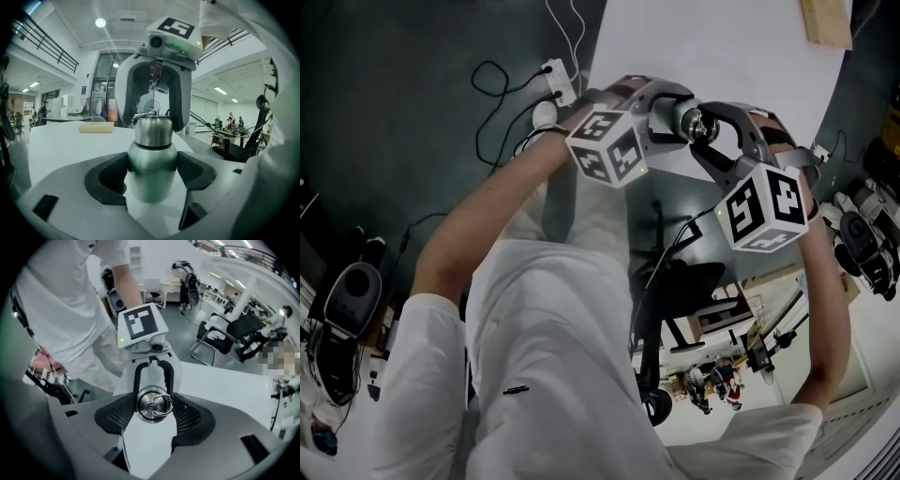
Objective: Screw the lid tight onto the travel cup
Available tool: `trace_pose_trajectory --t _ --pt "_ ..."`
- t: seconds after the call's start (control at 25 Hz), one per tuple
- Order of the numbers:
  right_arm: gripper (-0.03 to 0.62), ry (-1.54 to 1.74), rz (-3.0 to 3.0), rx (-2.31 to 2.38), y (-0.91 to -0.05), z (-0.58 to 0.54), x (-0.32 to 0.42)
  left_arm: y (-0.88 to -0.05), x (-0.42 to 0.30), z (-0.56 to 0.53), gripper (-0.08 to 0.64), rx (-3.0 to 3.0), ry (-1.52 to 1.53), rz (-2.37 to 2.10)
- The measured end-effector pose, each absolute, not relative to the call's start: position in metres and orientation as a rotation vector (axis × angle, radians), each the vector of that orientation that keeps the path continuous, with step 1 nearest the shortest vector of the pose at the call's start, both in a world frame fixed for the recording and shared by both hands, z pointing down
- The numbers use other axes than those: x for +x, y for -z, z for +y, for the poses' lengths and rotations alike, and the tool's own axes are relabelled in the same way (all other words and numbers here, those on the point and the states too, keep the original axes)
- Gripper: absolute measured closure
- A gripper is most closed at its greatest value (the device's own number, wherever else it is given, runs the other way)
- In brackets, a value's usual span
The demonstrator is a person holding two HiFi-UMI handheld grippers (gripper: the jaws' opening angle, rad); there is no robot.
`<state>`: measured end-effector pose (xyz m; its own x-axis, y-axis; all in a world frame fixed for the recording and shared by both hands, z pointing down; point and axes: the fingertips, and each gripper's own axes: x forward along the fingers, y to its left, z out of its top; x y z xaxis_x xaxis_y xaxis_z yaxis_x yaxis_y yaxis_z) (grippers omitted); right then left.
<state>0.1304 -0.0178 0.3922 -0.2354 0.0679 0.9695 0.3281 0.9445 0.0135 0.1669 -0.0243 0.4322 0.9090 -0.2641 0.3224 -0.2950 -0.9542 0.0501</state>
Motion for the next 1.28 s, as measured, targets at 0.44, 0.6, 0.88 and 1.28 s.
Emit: trace_pose_trajectory --t 0.44,0.6,0.88,1.28 --pt "0.345 -0.232 -1.868 0.374 -0.387 -0.037 0.132 -0.430 0.165 -0.028 0.238 2.957 -0.488 -0.499" --pt "0.345 -0.391 -1.809 0.605 -0.385 -0.040 0.137 -0.427 0.165 -0.027 0.238 2.951 -0.485 -0.542" --pt "0.344 -0.484 -1.786 0.773 -0.385 -0.039 0.142 -0.427 0.166 -0.023 0.238 2.937 -0.480 -0.570" --pt "0.338 -0.340 -1.851 0.696 -0.364 -0.023 0.136 -0.426 0.163 -0.008 0.238 2.938 -0.563 -0.476"
